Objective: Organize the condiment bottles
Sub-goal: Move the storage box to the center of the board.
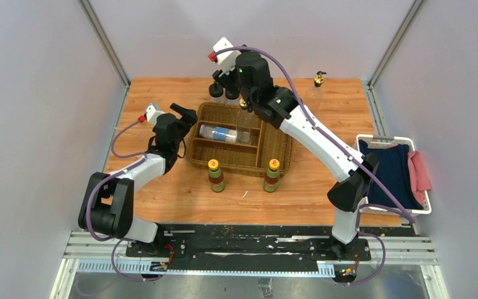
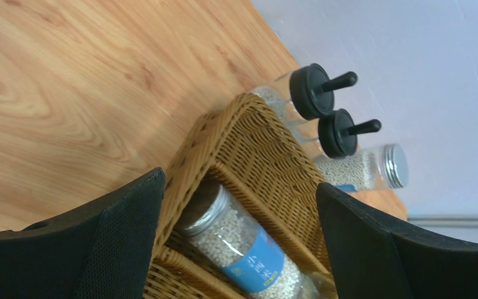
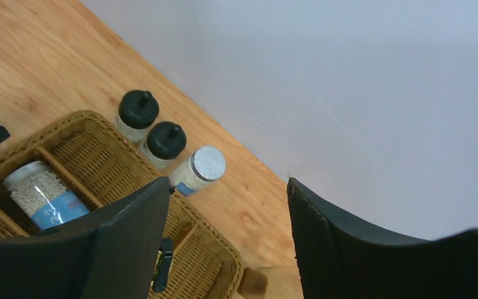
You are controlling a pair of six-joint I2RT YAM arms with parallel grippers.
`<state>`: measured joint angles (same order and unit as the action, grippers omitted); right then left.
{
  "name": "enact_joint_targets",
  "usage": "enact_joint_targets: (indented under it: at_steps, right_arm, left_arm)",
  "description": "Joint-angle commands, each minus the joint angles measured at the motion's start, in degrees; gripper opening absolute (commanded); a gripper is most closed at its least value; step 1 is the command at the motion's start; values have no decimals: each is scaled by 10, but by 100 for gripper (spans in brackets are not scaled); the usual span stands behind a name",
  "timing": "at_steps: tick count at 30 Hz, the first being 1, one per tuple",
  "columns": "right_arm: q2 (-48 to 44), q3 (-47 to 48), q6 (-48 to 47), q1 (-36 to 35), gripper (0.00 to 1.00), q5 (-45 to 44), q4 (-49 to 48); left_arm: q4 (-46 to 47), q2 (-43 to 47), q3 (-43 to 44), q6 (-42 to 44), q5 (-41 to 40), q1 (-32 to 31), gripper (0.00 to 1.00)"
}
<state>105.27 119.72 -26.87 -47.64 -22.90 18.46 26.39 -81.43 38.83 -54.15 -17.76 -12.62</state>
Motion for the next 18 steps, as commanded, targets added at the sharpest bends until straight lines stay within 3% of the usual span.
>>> enact_joint_targets:
  at_steps: [1,8,18]
  right_arm:
    - [-18,-17,13,-4,73,-73,-18]
    - [-41,-58,52,-2,77,-121,-17]
    - [-108,-172,142,2,77,-133,-18]
  left_arm:
    - [-17,4,26,-6,58,-4,94]
    - [-93,7,45,24,114,-4,100]
    - [-213,4,61,83,95,-4,100]
